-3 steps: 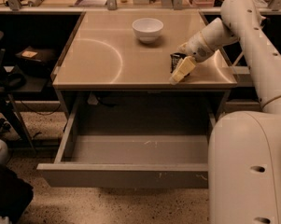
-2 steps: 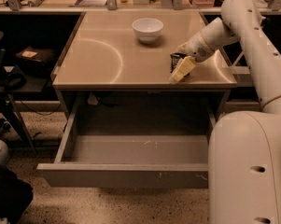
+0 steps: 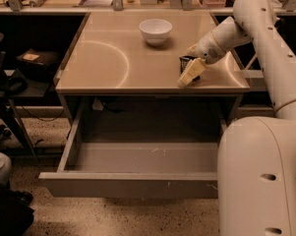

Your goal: Place rxbar chocolate into top drawer

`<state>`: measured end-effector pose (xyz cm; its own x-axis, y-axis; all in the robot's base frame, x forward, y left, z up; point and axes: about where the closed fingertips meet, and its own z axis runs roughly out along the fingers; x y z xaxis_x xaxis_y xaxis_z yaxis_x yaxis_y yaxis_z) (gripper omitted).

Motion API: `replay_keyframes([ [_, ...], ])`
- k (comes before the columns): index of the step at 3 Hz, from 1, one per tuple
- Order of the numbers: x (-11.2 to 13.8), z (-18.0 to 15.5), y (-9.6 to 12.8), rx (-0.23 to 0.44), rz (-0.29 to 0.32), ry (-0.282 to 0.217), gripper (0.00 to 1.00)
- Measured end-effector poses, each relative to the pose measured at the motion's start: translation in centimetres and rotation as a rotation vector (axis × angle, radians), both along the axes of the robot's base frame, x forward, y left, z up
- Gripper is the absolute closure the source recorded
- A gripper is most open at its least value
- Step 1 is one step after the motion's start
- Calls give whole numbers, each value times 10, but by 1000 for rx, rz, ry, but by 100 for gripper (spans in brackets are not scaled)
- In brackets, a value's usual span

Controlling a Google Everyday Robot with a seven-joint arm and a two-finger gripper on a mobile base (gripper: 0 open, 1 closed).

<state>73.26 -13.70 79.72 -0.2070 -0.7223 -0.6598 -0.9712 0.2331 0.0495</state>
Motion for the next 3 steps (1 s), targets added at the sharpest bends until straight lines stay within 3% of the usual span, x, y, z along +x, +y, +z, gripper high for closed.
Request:
replay_keyframes([
  [1,0,6,0,0,0,0,100],
  [2,0,11,0,0,0,0,100],
  [3,-9,43,-42,16,-145,-42,100],
])
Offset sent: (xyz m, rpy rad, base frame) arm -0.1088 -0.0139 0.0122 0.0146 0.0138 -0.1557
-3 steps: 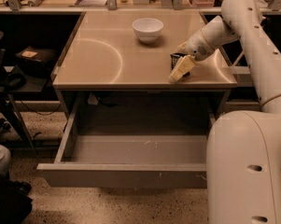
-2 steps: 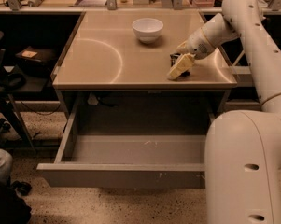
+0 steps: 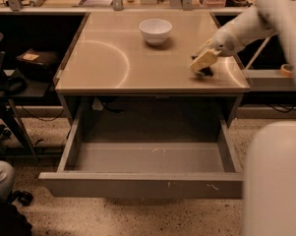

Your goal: Place rxbar chocolate into top drawer

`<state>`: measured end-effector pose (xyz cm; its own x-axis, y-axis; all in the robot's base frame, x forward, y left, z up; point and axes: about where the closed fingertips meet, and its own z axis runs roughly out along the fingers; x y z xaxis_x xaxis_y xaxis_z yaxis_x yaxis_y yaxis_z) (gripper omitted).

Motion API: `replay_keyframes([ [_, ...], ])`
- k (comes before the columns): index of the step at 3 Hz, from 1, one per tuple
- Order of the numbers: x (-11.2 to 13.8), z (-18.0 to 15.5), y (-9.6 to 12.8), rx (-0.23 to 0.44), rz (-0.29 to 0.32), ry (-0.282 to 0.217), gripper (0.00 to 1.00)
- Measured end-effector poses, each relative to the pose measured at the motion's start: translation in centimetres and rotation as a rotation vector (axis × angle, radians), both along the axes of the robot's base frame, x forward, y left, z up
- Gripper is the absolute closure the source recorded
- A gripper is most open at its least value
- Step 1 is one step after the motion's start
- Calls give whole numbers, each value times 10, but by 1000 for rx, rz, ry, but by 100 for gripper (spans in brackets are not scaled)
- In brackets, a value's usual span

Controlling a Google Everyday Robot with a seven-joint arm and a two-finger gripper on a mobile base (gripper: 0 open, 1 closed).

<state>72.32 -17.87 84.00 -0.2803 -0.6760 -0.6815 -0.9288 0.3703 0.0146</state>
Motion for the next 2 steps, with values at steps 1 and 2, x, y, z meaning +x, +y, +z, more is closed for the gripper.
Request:
replay_keyframes([
  [1,-37,75,-46,72,-203,-108,100],
  [2,-92,159,-50,163,-340,-226,100],
])
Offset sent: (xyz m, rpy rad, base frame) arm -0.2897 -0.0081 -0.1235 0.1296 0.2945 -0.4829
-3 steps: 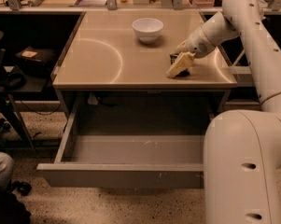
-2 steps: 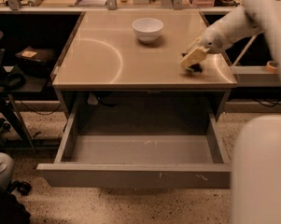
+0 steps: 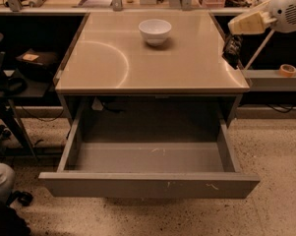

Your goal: Place rxbar chocolate into top drawer

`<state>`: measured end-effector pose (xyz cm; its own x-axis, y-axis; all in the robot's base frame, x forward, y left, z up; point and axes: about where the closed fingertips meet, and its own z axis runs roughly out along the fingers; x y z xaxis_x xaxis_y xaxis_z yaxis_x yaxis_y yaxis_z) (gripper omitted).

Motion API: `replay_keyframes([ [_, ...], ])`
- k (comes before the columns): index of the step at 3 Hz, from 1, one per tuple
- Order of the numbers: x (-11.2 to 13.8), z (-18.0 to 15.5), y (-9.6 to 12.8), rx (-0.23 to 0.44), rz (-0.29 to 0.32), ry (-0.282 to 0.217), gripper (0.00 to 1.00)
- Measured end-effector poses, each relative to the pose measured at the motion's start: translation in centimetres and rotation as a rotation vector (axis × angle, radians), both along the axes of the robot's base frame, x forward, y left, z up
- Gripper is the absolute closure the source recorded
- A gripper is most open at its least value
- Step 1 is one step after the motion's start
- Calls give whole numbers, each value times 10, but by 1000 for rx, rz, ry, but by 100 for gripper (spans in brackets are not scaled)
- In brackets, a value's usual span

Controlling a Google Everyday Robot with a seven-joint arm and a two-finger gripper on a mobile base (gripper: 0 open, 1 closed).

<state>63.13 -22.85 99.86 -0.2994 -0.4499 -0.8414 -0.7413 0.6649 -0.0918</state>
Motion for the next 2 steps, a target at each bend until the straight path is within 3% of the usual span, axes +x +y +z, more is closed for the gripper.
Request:
replay_keyframes([
  [1,-44,-9,19,51,7,-6,100],
  [2,-57,-47,33,41,35,65,100],
])
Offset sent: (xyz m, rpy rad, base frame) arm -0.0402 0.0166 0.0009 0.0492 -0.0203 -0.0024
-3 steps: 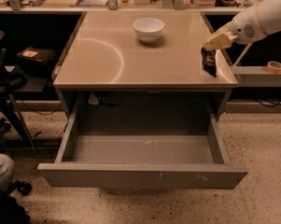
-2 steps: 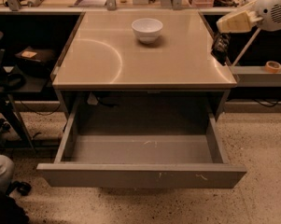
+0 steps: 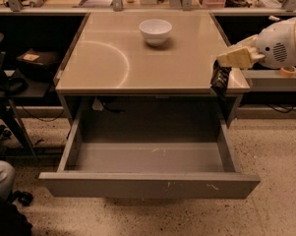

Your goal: Place rxbar chocolate into top drawer

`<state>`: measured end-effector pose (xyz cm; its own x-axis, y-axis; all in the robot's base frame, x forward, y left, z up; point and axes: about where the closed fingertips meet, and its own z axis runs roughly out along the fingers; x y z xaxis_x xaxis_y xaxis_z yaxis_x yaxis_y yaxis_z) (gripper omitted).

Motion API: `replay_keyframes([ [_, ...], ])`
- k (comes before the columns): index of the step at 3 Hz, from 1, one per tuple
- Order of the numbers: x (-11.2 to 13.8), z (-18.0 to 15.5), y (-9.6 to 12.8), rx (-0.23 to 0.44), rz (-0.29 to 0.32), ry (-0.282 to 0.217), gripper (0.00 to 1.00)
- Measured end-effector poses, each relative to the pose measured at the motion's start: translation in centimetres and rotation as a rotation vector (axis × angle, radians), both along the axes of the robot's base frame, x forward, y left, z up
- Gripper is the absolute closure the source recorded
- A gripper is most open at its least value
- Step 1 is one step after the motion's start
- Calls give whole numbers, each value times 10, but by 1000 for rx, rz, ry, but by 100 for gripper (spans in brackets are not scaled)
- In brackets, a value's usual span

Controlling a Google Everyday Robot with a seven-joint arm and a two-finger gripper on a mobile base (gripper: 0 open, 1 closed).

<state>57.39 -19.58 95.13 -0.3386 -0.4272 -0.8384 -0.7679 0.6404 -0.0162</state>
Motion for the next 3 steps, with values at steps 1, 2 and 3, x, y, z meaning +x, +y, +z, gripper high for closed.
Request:
replay_keyframes([
  [1,0,0,0,0,0,0,100],
  [2,-12,-27,8,25,-3,28,100],
  [3,-32,-89,34,111,6,76,100],
])
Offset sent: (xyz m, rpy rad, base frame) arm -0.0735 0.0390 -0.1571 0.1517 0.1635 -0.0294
